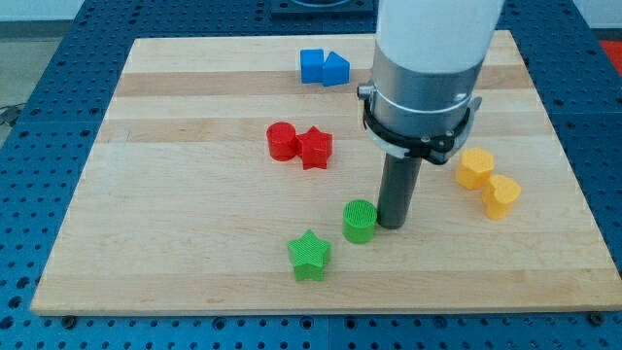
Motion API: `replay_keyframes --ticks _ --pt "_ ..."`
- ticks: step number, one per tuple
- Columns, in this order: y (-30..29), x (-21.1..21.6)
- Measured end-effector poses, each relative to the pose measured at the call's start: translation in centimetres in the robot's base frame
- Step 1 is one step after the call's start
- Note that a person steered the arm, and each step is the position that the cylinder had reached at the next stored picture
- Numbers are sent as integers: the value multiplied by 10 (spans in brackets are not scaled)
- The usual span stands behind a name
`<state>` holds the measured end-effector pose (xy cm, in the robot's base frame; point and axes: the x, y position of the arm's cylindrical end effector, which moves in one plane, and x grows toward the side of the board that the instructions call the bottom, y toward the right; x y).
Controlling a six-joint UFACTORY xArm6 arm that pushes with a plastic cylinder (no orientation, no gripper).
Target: Move the yellow heart away from the yellow hexagon
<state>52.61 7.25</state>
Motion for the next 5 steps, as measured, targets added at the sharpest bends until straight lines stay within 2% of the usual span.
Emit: replay_keyframes --ticks 4,5 --pt "-29 18" --pt "-14 -19"
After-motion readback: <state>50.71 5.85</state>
